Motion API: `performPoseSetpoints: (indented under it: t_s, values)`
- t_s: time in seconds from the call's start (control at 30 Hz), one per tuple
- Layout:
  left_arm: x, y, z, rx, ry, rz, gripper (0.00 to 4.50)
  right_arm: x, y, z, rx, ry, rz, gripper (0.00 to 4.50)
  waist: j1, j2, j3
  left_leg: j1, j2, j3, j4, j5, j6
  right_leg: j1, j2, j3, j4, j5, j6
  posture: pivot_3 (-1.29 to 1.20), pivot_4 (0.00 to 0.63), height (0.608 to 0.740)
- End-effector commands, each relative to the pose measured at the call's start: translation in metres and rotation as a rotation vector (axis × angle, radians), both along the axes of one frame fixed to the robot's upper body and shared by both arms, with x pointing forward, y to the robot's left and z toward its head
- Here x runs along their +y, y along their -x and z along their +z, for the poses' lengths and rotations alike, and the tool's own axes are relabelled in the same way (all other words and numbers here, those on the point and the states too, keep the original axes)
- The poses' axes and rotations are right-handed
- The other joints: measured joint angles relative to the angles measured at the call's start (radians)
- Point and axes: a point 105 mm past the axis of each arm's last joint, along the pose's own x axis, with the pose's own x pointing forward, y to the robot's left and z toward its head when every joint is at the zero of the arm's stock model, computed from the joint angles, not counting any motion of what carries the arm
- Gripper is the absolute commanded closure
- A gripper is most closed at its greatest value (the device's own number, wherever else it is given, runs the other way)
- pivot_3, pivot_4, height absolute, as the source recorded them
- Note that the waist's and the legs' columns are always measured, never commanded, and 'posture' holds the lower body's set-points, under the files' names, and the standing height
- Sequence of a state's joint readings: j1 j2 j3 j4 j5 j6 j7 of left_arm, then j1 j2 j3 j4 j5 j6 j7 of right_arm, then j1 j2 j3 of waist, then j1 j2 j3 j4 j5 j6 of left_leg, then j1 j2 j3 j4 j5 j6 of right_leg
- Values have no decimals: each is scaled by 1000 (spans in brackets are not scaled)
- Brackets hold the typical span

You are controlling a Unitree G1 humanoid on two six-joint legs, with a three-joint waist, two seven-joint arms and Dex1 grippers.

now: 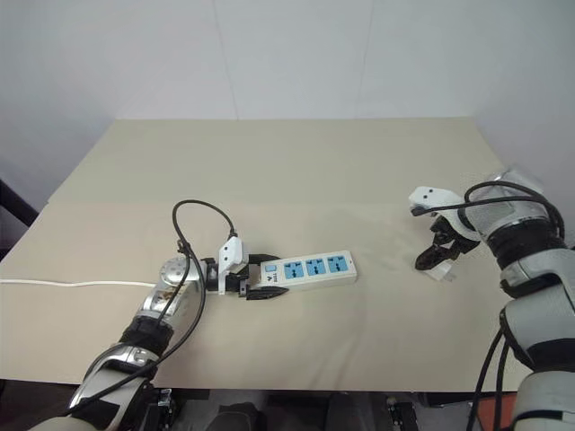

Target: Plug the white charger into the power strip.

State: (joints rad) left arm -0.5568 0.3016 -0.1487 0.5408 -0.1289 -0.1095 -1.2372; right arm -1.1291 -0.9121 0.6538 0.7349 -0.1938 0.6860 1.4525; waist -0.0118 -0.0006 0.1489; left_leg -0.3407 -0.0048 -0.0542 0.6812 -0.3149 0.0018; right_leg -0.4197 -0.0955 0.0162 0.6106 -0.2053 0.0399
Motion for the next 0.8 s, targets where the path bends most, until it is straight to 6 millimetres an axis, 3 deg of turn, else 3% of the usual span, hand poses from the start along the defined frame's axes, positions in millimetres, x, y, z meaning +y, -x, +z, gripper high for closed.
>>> performPoseSetpoints:
  t_s: [0.03,0.43,0.53,0.8]
  values:
    - [-1,8,-12,45,-11,-2,1195,-3,-5,8,-24,11,-5,0,-1,0,0,0,0,0,0,0,0,0,0,0,0,0,0,0,150,740]
    - [6,13,-12,41,-24,19,1195,-2,-11,-11,-8,21,-14,0,-9,1,-1,2,0,1,-1,0,0,0,1,1,1,0,-1,0,150,740]
    - [7,13,-13,42,-30,20,1195,0,-12,-14,-11,22,-15,633,-9,1,-1,2,0,1,-1,0,0,0,1,1,1,1,-1,0,150,740]
    - [8,12,-12,41,-38,16,1195,3,-11,-20,7,20,-13,3359,-12,1,-1,2,0,1,-1,0,0,0,1,1,1,1,-1,0,150,740]
